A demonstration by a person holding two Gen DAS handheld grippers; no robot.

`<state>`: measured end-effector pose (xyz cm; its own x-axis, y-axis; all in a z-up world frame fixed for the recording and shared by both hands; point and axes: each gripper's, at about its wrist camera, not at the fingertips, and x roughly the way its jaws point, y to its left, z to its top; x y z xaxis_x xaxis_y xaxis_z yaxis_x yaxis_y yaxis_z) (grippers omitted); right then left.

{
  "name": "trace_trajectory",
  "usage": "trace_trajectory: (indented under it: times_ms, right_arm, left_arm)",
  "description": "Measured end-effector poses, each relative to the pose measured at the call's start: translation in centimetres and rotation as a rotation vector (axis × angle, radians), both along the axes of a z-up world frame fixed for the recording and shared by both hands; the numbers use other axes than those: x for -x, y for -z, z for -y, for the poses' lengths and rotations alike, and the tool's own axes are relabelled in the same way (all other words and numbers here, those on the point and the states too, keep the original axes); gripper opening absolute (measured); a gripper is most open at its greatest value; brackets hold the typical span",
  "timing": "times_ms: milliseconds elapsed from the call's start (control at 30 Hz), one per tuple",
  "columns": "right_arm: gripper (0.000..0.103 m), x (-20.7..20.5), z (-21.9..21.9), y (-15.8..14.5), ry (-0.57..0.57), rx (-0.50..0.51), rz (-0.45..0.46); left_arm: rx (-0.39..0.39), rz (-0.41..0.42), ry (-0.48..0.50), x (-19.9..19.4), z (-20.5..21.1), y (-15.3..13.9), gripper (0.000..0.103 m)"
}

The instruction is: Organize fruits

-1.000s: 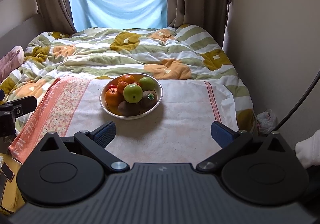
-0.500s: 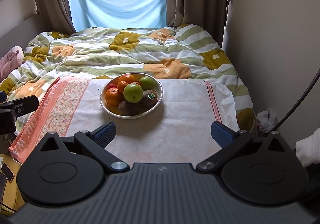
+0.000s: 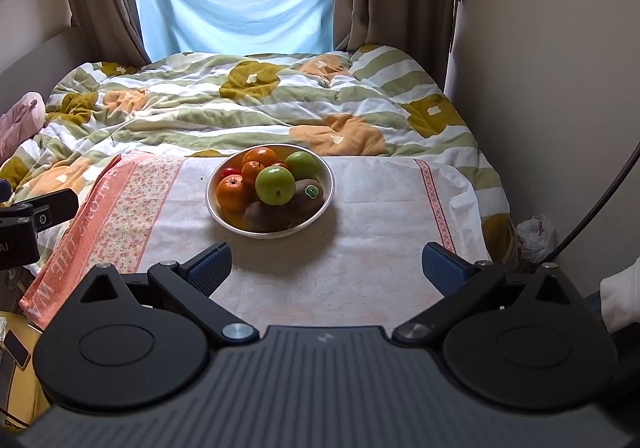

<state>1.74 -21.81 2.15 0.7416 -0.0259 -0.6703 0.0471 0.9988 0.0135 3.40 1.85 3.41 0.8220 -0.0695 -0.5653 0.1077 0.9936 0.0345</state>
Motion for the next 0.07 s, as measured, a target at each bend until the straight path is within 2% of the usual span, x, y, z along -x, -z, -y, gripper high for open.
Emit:
trace_trajectory:
  times_ms: [67]
  right_arm:
    - [0.103, -0.2, -0.38, 0.13, 0.006, -0.001, -0.007]
  left_arm:
    - [-0.012, 0.001, 0.006, -0.4, -0.07, 0.03, 0.103]
